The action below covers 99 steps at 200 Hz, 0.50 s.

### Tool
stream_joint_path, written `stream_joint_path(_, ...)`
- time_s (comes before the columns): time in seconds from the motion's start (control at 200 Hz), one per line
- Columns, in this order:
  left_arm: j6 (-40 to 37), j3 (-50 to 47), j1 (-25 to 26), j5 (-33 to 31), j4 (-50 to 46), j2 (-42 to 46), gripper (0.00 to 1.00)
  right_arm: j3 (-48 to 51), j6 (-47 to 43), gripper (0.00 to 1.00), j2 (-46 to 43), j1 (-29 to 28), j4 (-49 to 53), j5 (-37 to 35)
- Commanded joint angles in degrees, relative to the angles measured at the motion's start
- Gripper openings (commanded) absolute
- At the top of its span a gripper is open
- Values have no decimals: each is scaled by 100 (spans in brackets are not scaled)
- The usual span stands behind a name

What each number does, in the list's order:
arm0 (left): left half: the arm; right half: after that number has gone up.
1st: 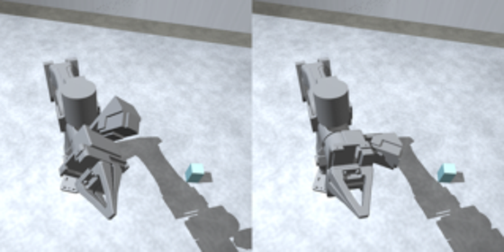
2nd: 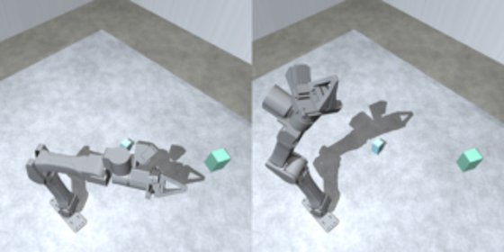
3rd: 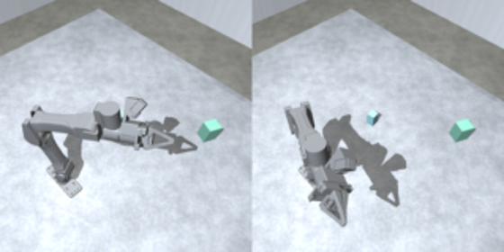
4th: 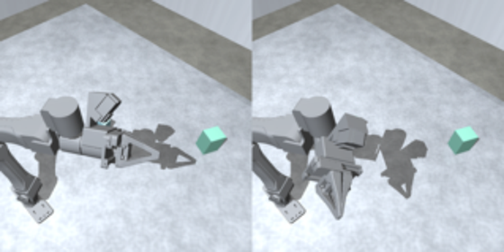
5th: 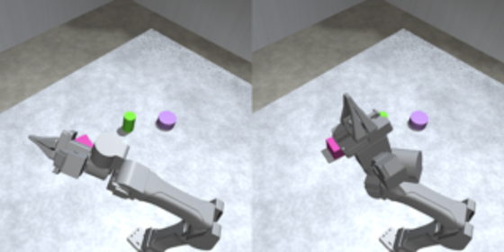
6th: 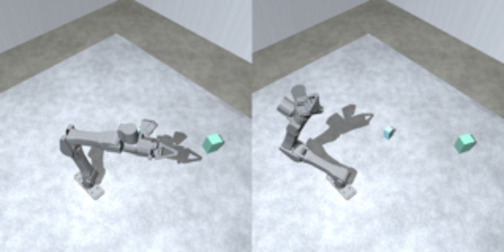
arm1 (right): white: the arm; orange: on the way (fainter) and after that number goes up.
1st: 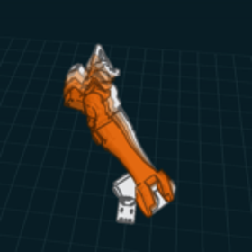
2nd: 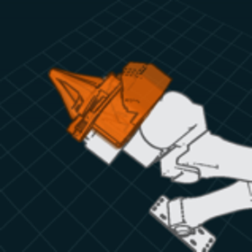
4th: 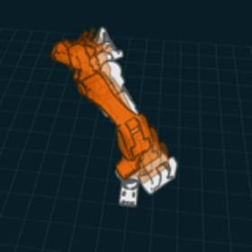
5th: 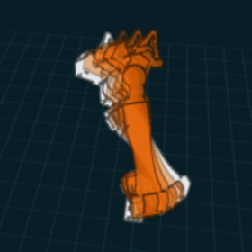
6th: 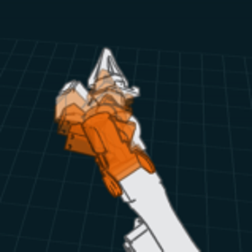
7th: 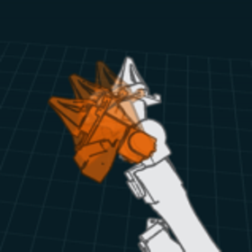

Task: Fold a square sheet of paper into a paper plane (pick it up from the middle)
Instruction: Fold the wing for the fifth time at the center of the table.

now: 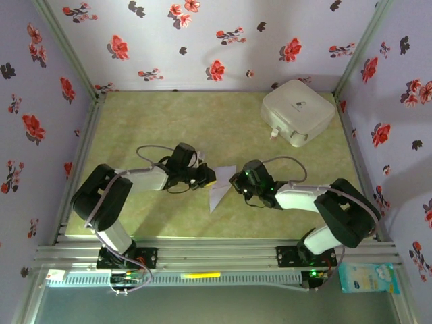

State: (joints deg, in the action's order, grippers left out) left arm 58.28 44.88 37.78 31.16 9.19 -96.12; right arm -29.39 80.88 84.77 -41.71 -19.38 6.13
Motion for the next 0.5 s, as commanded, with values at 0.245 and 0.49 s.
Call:
stream_joint_path(0.245, 108, -127, 155, -99, 262, -607, 7, 354, -75, 17, -26, -65, -345, -14)
stream_joint_path(0.49, 15, -231, 160, -114, 312, -801, 6, 534, -477, 29, -56, 137, -854, 425)
